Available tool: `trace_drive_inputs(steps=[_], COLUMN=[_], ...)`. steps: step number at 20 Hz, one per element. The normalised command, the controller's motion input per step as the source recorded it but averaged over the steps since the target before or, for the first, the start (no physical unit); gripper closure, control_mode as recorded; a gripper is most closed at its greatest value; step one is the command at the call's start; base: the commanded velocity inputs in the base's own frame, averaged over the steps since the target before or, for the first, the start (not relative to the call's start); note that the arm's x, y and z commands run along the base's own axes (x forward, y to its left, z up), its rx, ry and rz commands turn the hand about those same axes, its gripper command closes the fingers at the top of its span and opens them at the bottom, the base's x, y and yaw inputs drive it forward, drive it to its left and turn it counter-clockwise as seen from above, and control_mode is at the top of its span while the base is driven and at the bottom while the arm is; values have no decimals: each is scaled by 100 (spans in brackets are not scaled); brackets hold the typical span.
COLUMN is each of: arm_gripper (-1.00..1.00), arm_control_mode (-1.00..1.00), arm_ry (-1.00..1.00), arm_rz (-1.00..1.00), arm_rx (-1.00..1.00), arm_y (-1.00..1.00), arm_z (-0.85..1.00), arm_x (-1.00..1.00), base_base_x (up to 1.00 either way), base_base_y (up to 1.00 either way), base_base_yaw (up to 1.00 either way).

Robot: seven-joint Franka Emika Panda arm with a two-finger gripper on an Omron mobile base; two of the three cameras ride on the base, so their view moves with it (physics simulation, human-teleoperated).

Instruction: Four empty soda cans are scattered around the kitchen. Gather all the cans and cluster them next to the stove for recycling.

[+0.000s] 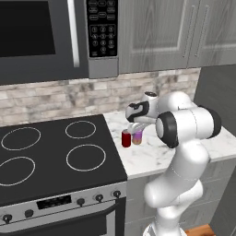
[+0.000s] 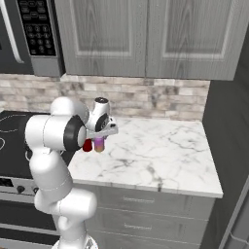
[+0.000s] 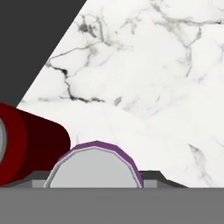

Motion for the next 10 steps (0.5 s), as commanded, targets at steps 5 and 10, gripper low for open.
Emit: trace_drive_inputs(steps=[5,10], arm_gripper=[-100,-100], arm_control_mode=[-100,-100], arm_ry=[0,-6], arm_rz=[0,0], arm_rx=[0,0], arm_y=[1,0], arm_z=[-4,5], arm_x=[-1,-13], base_base_x=[0,0], base_base_y=[0,0], base_base_yaw=[0,0])
